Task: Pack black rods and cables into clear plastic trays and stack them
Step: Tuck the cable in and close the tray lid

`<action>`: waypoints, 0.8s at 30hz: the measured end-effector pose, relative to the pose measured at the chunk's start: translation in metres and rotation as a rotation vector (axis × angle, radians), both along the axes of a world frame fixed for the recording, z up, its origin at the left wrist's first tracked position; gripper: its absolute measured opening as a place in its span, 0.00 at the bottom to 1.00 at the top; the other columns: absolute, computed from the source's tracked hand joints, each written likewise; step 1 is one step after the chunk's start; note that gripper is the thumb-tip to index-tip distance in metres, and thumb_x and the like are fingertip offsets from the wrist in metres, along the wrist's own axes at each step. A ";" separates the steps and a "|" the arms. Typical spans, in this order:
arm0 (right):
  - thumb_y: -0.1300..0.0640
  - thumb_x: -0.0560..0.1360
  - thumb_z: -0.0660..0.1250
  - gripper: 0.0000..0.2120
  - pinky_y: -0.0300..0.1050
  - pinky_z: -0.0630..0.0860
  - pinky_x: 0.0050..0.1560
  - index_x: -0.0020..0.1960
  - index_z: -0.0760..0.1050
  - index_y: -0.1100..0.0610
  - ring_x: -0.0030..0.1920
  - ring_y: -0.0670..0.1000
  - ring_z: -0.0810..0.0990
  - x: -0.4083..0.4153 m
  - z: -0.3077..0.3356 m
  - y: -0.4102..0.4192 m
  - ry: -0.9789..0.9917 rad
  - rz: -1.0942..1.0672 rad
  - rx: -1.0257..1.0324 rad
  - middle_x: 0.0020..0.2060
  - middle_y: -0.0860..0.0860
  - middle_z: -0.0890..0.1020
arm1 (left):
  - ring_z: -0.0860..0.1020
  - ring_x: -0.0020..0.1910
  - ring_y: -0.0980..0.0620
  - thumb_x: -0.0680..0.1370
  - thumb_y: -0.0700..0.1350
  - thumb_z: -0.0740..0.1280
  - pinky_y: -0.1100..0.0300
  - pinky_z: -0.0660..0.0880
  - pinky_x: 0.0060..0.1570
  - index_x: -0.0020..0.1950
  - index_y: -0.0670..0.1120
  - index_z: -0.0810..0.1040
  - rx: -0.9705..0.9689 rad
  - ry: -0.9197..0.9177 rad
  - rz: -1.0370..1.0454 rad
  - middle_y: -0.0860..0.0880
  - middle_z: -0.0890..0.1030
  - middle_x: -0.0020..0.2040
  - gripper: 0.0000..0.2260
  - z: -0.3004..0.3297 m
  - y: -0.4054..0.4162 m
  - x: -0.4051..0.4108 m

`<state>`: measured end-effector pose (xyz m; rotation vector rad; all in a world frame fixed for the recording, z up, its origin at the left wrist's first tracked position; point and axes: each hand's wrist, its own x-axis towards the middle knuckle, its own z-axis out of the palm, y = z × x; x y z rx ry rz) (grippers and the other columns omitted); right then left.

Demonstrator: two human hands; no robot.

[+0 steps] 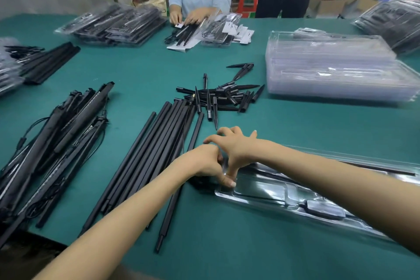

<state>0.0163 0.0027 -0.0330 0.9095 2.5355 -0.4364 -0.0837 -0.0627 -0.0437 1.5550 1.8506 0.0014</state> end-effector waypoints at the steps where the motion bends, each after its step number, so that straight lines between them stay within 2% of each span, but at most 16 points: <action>1: 0.54 0.59 0.81 0.52 0.81 0.49 0.61 0.74 0.54 0.38 0.70 0.57 0.55 -0.002 -0.001 0.000 -0.008 -0.001 0.008 0.71 0.51 0.58 | 0.76 0.47 0.50 0.67 0.55 0.77 0.58 0.74 0.47 0.50 0.45 0.76 -0.014 0.011 -0.002 0.49 0.78 0.46 0.20 0.002 0.002 0.002; 2: 0.54 0.59 0.81 0.52 0.81 0.49 0.60 0.74 0.54 0.38 0.70 0.57 0.55 -0.003 -0.002 0.000 -0.004 -0.004 0.015 0.71 0.50 0.58 | 0.77 0.53 0.50 0.67 0.54 0.78 0.58 0.74 0.53 0.54 0.44 0.76 -0.015 0.028 0.005 0.49 0.79 0.51 0.22 0.004 0.002 0.004; 3: 0.55 0.60 0.80 0.52 0.82 0.48 0.60 0.74 0.54 0.38 0.70 0.57 0.55 -0.004 -0.004 0.000 0.007 -0.009 0.014 0.71 0.50 0.58 | 0.76 0.55 0.50 0.67 0.54 0.78 0.58 0.73 0.56 0.53 0.45 0.76 -0.009 0.042 0.015 0.51 0.79 0.50 0.21 0.002 0.004 0.004; 5: 0.56 0.60 0.80 0.51 0.82 0.47 0.60 0.73 0.55 0.39 0.71 0.57 0.53 -0.003 -0.009 0.001 0.037 -0.029 -0.007 0.71 0.51 0.57 | 0.76 0.50 0.51 0.66 0.55 0.78 0.59 0.73 0.50 0.45 0.49 0.72 0.024 0.074 0.017 0.55 0.75 0.41 0.19 0.001 0.001 0.006; 6: 0.56 0.59 0.80 0.52 0.82 0.47 0.60 0.73 0.55 0.39 0.71 0.57 0.53 -0.002 -0.010 0.001 0.055 -0.035 -0.013 0.72 0.50 0.57 | 0.74 0.47 0.51 0.66 0.55 0.78 0.59 0.71 0.47 0.43 0.50 0.69 0.044 0.095 0.015 0.56 0.73 0.38 0.20 0.002 -0.001 0.006; 9: 0.54 0.57 0.82 0.52 0.79 0.48 0.63 0.73 0.57 0.39 0.71 0.57 0.54 0.004 -0.009 0.003 0.112 -0.075 -0.040 0.73 0.49 0.57 | 0.74 0.49 0.51 0.65 0.58 0.77 0.57 0.72 0.47 0.51 0.48 0.70 0.071 0.133 -0.003 0.53 0.75 0.47 0.25 0.002 -0.003 0.005; 11: 0.51 0.57 0.82 0.50 0.72 0.49 0.68 0.72 0.59 0.40 0.71 0.56 0.55 0.012 -0.010 0.003 0.173 -0.086 -0.047 0.73 0.48 0.57 | 0.74 0.46 0.50 0.64 0.59 0.77 0.56 0.72 0.45 0.47 0.49 0.68 0.059 0.139 -0.008 0.52 0.74 0.46 0.24 0.003 -0.002 0.002; 13: 0.49 0.60 0.81 0.47 0.66 0.45 0.72 0.72 0.60 0.40 0.73 0.55 0.55 0.022 -0.008 0.006 0.202 -0.051 -0.048 0.73 0.49 0.58 | 0.72 0.42 0.51 0.64 0.59 0.77 0.55 0.71 0.43 0.43 0.50 0.66 0.045 0.129 -0.019 0.52 0.73 0.43 0.24 0.005 -0.001 0.002; 15: 0.51 0.68 0.76 0.38 0.63 0.42 0.73 0.73 0.62 0.44 0.74 0.52 0.56 0.035 -0.001 0.009 0.324 -0.024 -0.207 0.73 0.51 0.61 | 0.71 0.40 0.53 0.67 0.60 0.75 0.56 0.70 0.42 0.42 0.50 0.66 0.057 0.108 -0.016 0.54 0.72 0.41 0.22 0.004 -0.002 0.002; 17: 0.60 0.76 0.68 0.27 0.54 0.55 0.73 0.72 0.65 0.53 0.71 0.50 0.64 0.052 0.017 0.015 0.632 -0.178 -0.559 0.71 0.55 0.68 | 0.72 0.40 0.54 0.69 0.62 0.72 0.57 0.70 0.43 0.43 0.51 0.67 0.093 0.102 -0.001 0.55 0.73 0.41 0.19 0.004 -0.005 0.001; 18: 0.64 0.78 0.64 0.22 0.47 0.62 0.71 0.71 0.66 0.55 0.68 0.49 0.69 0.065 0.027 0.020 0.792 -0.289 -0.663 0.69 0.58 0.71 | 0.72 0.40 0.54 0.70 0.62 0.71 0.58 0.71 0.43 0.44 0.51 0.68 0.100 0.095 0.007 0.55 0.74 0.41 0.19 0.004 -0.007 0.001; 19: 0.66 0.79 0.61 0.20 0.42 0.66 0.68 0.70 0.68 0.56 0.65 0.48 0.72 0.081 0.036 0.025 0.910 -0.362 -0.671 0.67 0.58 0.73 | 0.72 0.40 0.55 0.70 0.62 0.71 0.58 0.71 0.43 0.46 0.50 0.69 0.096 0.084 0.013 0.55 0.74 0.42 0.19 0.006 -0.009 0.001; 21: 0.62 0.80 0.60 0.15 0.35 0.68 0.64 0.66 0.72 0.53 0.61 0.42 0.75 0.120 0.050 0.034 0.978 -0.389 -0.467 0.64 0.53 0.77 | 0.73 0.42 0.54 0.71 0.61 0.71 0.58 0.72 0.45 0.51 0.49 0.69 0.080 0.063 0.040 0.53 0.75 0.44 0.21 0.011 -0.013 0.002; 24: 0.49 0.79 0.58 0.12 0.36 0.66 0.67 0.60 0.73 0.42 0.62 0.36 0.73 0.188 0.053 0.035 0.914 -0.399 -0.215 0.61 0.40 0.78 | 0.73 0.53 0.51 0.74 0.60 0.67 0.57 0.70 0.52 0.62 0.47 0.65 0.237 0.172 0.042 0.51 0.72 0.55 0.25 0.022 -0.016 0.012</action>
